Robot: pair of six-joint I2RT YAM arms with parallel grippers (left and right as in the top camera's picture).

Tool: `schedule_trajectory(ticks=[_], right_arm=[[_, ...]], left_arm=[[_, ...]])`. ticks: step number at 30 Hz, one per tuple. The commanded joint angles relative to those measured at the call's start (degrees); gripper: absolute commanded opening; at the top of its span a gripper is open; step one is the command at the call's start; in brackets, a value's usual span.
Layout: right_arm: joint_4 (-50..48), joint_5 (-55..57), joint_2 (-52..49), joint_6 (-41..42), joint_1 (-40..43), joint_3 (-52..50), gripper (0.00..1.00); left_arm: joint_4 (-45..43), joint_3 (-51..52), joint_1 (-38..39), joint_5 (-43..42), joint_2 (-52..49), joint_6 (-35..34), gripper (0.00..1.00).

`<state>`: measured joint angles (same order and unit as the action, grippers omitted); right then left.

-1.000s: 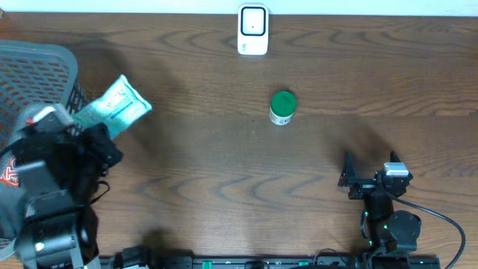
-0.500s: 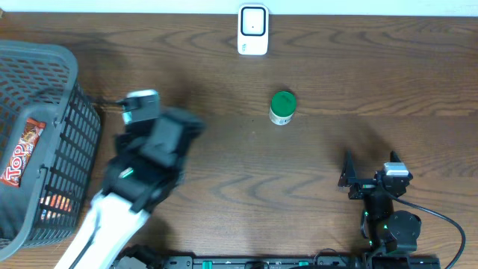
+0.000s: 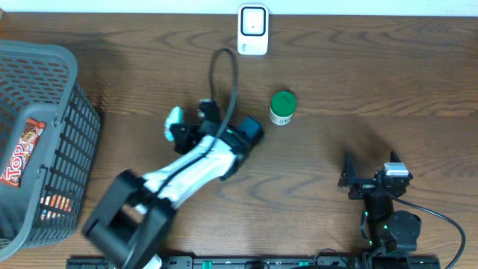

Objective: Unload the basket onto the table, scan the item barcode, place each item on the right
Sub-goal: 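Grasp the wipes pack with the left gripper and lift it out, then place the wipes pack on the table centre and release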

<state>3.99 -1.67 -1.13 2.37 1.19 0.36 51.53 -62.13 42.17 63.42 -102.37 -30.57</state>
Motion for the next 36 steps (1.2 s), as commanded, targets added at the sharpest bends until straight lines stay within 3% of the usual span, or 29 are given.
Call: schedule_trajectory(ticks=[1, 5, 13, 19, 23, 24, 28, 29, 33, 36], right_arm=[[0.20, 0.11, 0.00, 0.59, -0.07, -0.04, 0.99], [0.20, 0.11, 0.00, 0.59, -0.07, -0.04, 0.99], [0.20, 0.11, 0.00, 0.59, -0.07, -0.04, 0.99], [0.20, 0.11, 0.00, 0.57, -0.07, -0.04, 0.99], [0.20, 0.09, 0.00, 0.59, -0.07, -0.04, 0.99], [0.20, 0.11, 0.00, 0.57, -0.07, -0.04, 0.99], [0.20, 0.11, 0.00, 0.57, -0.07, -0.04, 0.99], [0.20, 0.11, 0.00, 0.57, -0.07, -0.04, 0.99], [0.20, 0.11, 0.00, 0.59, -0.07, -0.04, 0.99], [0.20, 0.11, 0.00, 0.57, -0.07, -0.04, 0.99]], left_arm=[[0.26, -0.09, 3.34, 3.02, -2.27, -5.09, 0.08], [-0.04, -0.09, 8.20, 2.78, -2.64, -6.88, 0.15], [-1.66, 0.09, 13.92, -5.42, -2.91, -11.74, 0.13], [0.83, 0.07, 13.94, 1.44, -3.21, -11.45, 0.07], [1.57, 0.07, 13.94, 1.20, -3.21, -9.90, 0.07], [1.57, 0.07, 13.94, 0.26, -3.21, -10.73, 0.11], [1.60, -0.07, 13.60, -1.22, -1.86, -15.91, 0.64], [1.64, -0.39, 13.29, -1.20, -0.87, -15.85, 0.73], [5.31, -4.68, 9.66, -1.44, 7.10, -14.67, 0.89], [6.69, -10.71, 4.48, -5.88, 15.85, -4.74, 0.90]])
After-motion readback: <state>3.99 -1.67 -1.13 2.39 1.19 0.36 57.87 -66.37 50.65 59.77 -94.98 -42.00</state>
